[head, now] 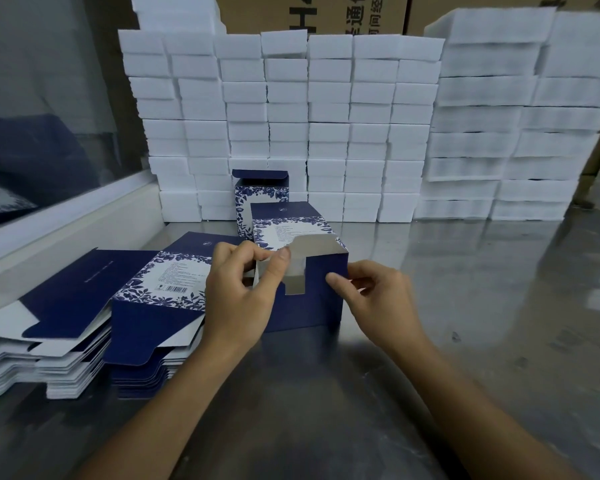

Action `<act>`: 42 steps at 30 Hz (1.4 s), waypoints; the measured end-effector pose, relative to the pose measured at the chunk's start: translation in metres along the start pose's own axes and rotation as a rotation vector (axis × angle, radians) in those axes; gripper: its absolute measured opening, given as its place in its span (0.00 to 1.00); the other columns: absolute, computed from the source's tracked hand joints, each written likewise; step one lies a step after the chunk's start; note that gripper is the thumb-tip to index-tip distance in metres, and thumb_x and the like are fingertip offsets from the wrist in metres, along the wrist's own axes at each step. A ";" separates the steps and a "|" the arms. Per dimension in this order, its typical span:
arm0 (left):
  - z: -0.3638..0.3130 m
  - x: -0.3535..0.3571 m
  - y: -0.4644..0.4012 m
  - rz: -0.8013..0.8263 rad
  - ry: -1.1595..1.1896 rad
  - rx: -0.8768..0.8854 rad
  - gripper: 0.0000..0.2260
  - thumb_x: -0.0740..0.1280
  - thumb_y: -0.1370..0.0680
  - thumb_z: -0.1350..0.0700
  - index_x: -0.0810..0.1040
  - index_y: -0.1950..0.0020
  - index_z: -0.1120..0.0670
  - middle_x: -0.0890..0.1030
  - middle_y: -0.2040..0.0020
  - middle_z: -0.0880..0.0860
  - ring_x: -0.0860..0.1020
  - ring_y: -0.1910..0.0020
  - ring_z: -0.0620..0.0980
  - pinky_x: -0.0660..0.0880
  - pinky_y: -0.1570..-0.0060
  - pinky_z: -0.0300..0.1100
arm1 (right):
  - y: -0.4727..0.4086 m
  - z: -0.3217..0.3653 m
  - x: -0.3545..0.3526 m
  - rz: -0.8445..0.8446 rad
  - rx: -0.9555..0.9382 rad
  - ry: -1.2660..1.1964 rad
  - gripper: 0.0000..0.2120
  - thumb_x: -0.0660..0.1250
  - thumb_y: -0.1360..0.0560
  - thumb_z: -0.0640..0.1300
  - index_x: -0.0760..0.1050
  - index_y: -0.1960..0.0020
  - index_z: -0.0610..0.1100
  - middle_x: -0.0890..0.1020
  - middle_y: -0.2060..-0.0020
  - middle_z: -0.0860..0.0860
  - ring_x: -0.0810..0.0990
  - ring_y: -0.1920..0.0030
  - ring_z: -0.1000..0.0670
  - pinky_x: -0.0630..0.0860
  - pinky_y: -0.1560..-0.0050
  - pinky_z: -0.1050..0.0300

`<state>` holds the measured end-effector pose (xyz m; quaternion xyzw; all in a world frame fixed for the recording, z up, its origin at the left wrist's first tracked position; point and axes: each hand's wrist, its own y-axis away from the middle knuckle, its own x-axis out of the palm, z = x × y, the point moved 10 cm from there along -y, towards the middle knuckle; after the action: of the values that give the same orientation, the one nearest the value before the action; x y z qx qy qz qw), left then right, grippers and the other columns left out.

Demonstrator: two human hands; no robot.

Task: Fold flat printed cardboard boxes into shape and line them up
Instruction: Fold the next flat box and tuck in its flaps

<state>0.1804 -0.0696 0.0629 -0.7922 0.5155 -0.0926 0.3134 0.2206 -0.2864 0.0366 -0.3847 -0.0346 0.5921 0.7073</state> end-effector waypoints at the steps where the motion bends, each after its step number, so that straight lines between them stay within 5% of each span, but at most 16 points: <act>1: 0.000 -0.001 0.000 -0.005 -0.004 0.003 0.15 0.66 0.29 0.38 0.77 0.62 0.49 0.73 0.54 0.49 0.76 0.56 0.44 0.68 0.57 0.27 | 0.000 -0.005 0.004 0.033 0.028 0.021 0.03 0.73 0.25 0.51 0.83 0.53 0.52 0.82 0.64 0.64 0.81 0.61 0.60 0.76 0.60 0.66; 9: -0.003 -0.001 -0.001 -0.008 -0.008 0.037 0.14 0.64 0.30 0.35 0.76 0.63 0.45 0.74 0.54 0.50 0.76 0.56 0.44 0.70 0.55 0.31 | 0.001 -0.015 0.008 0.057 0.095 0.080 0.12 0.71 0.23 0.52 0.80 0.61 0.45 0.83 0.67 0.53 0.80 0.64 0.50 0.79 0.60 0.49; 16: -0.002 -0.002 -0.001 -0.016 -0.030 0.042 0.17 0.62 0.31 0.33 0.76 0.63 0.46 0.74 0.54 0.51 0.74 0.57 0.43 0.68 0.58 0.27 | 0.004 -0.027 0.015 0.132 0.175 0.060 0.05 0.74 0.25 0.49 0.80 0.57 0.51 0.84 0.62 0.56 0.81 0.61 0.56 0.81 0.56 0.53; 22: -0.001 -0.002 -0.001 -0.004 -0.033 0.042 0.15 0.63 0.29 0.35 0.76 0.62 0.46 0.74 0.54 0.51 0.74 0.56 0.43 0.68 0.58 0.26 | 0.008 -0.038 0.027 0.253 0.224 0.078 0.09 0.76 0.27 0.44 0.77 0.57 0.55 0.82 0.65 0.54 0.80 0.64 0.53 0.76 0.60 0.56; 25: -0.002 -0.001 -0.001 0.008 -0.025 0.035 0.17 0.62 0.31 0.33 0.76 0.61 0.45 0.73 0.53 0.51 0.74 0.57 0.44 0.69 0.58 0.28 | 0.009 -0.040 0.026 0.257 0.225 0.059 0.12 0.76 0.27 0.43 0.79 0.45 0.53 0.83 0.65 0.54 0.82 0.63 0.56 0.79 0.57 0.54; 29: -0.001 0.001 0.000 0.018 0.001 0.026 0.14 0.65 0.30 0.35 0.77 0.60 0.45 0.73 0.51 0.52 0.74 0.56 0.43 0.68 0.57 0.27 | 0.008 -0.025 0.020 0.191 0.137 0.010 0.32 0.72 0.25 0.56 0.60 0.26 0.64 0.82 0.57 0.58 0.82 0.60 0.60 0.78 0.57 0.61; 31: -0.001 0.005 0.002 0.057 0.008 0.033 0.11 0.66 0.28 0.39 0.79 0.56 0.46 0.74 0.49 0.51 0.75 0.52 0.40 0.68 0.56 0.25 | 0.007 -0.012 0.014 0.118 0.115 -0.147 0.35 0.66 0.27 0.65 0.54 0.25 0.69 0.76 0.44 0.59 0.81 0.52 0.59 0.79 0.55 0.63; 33: -0.003 0.013 0.006 0.130 0.046 0.065 0.13 0.67 0.28 0.39 0.80 0.51 0.46 0.73 0.45 0.50 0.76 0.46 0.43 0.71 0.51 0.29 | 0.006 0.003 0.008 0.050 0.045 -0.206 0.30 0.62 0.30 0.70 0.60 0.29 0.71 0.70 0.39 0.61 0.76 0.43 0.62 0.79 0.49 0.65; 35: -0.007 0.021 0.010 0.211 0.103 0.099 0.18 0.65 0.28 0.36 0.79 0.45 0.45 0.73 0.41 0.49 0.75 0.40 0.43 0.72 0.43 0.35 | 0.005 0.013 0.000 -0.020 0.008 -0.198 0.19 0.59 0.29 0.70 0.70 0.40 0.67 0.70 0.42 0.59 0.73 0.42 0.64 0.77 0.47 0.65; 37: -0.009 0.025 0.013 0.248 0.142 0.121 0.19 0.60 0.26 0.33 0.76 0.42 0.41 0.73 0.39 0.47 0.73 0.38 0.38 0.69 0.41 0.31 | 0.003 0.012 -0.009 -0.100 0.042 -0.236 0.17 0.58 0.28 0.67 0.75 0.49 0.58 0.72 0.46 0.55 0.73 0.46 0.64 0.76 0.51 0.63; 40: 0.000 0.030 0.015 0.236 0.088 0.094 0.19 0.55 0.23 0.35 0.70 0.36 0.40 0.75 0.41 0.41 0.75 0.44 0.35 0.72 0.50 0.28 | 0.001 0.013 -0.022 -0.180 0.042 -0.187 0.24 0.58 0.25 0.65 0.76 0.50 0.44 0.76 0.51 0.51 0.74 0.50 0.57 0.73 0.50 0.60; 42: 0.010 0.031 0.017 0.214 -0.044 0.088 0.21 0.54 0.24 0.33 0.64 0.37 0.43 0.74 0.46 0.38 0.75 0.50 0.33 0.72 0.56 0.29 | 0.001 0.013 -0.023 -0.191 0.047 -0.198 0.26 0.58 0.25 0.65 0.77 0.49 0.43 0.78 0.51 0.50 0.76 0.49 0.52 0.76 0.49 0.54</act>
<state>0.1866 -0.0977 0.0398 -0.7200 0.5855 -0.0635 0.3671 0.2064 -0.3002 0.0546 -0.3023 -0.1269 0.5577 0.7625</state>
